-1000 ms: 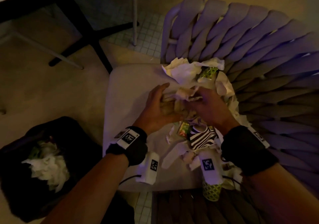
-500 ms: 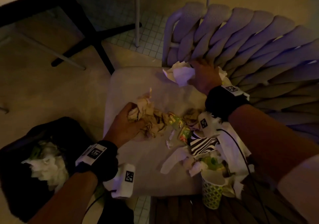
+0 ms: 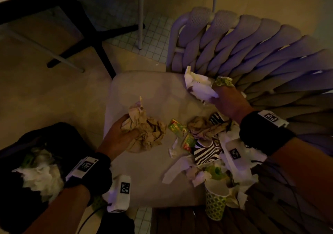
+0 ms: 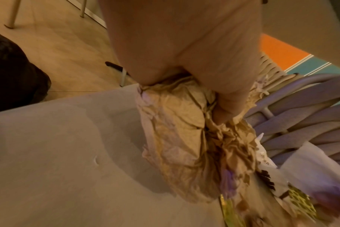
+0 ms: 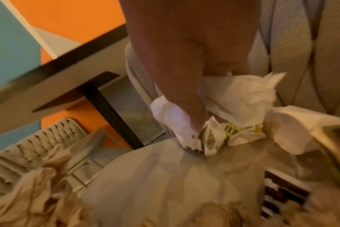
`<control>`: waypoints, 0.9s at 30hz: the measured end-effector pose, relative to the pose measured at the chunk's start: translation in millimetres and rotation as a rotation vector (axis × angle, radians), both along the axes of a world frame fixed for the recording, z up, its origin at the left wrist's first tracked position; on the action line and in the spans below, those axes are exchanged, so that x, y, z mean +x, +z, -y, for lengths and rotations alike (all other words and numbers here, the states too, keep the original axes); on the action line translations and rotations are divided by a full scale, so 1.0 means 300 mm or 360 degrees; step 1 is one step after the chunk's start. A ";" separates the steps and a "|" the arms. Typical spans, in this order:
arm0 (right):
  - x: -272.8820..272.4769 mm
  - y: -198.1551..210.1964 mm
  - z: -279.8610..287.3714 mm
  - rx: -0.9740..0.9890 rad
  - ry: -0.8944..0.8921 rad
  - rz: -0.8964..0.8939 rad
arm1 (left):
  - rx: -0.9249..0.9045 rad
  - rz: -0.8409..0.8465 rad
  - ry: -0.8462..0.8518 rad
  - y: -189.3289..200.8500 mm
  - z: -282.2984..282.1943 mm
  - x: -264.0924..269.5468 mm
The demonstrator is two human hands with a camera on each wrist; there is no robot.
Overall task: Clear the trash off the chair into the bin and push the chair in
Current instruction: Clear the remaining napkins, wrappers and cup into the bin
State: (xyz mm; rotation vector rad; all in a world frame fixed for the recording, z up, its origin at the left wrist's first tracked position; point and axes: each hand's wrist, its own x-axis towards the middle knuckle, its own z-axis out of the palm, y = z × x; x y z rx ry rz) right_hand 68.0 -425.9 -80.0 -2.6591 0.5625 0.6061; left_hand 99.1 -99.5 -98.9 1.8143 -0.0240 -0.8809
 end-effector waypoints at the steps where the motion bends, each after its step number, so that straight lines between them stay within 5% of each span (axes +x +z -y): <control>1: -0.001 -0.001 0.002 0.0022 -0.0042 0.0001 | 0.0001 -0.0005 -0.0006 -0.001 0.003 -0.004; 4: 0.034 -0.023 -0.013 0.0088 -0.0155 0.0034 | 0.0000 -0.0037 0.0003 -0.004 0.004 -0.019; 9: 0.129 -0.159 -0.072 0.0102 -0.0111 -0.0332 | 0.0040 -0.0060 0.0030 -0.018 -0.034 -0.032; 16: 0.135 -0.150 -0.107 -0.0125 -0.0168 -0.0222 | 0.0076 -0.0137 0.0228 -0.011 -0.160 -0.039; 21: 0.092 -0.020 -0.228 0.0161 -0.0072 -0.0135 | -0.0017 -0.0204 0.0475 0.013 -0.267 -0.064; 27: 0.102 0.074 -0.637 0.0710 -0.0073 -0.0326 | 0.0032 -0.0181 0.0620 0.004 -0.480 -0.107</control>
